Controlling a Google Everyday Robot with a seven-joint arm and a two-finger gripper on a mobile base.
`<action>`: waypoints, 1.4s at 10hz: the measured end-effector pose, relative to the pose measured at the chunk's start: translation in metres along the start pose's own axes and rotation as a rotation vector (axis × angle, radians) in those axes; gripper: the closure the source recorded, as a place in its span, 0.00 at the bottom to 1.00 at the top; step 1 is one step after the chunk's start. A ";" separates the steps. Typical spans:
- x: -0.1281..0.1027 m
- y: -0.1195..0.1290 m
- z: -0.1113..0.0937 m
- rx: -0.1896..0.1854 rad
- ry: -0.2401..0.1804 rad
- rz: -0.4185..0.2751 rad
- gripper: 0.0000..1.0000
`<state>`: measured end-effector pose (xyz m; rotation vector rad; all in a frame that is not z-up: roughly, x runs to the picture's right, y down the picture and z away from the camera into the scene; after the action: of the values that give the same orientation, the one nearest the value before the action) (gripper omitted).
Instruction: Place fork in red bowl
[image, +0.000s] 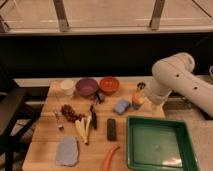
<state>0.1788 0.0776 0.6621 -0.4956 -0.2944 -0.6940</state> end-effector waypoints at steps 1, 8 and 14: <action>-0.020 -0.012 0.003 -0.010 -0.016 -0.094 0.35; -0.036 -0.035 0.005 -0.022 -0.009 -0.255 0.35; -0.107 -0.149 0.036 -0.005 -0.026 -0.594 0.35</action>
<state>-0.0038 0.0555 0.6978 -0.4224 -0.4718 -1.2655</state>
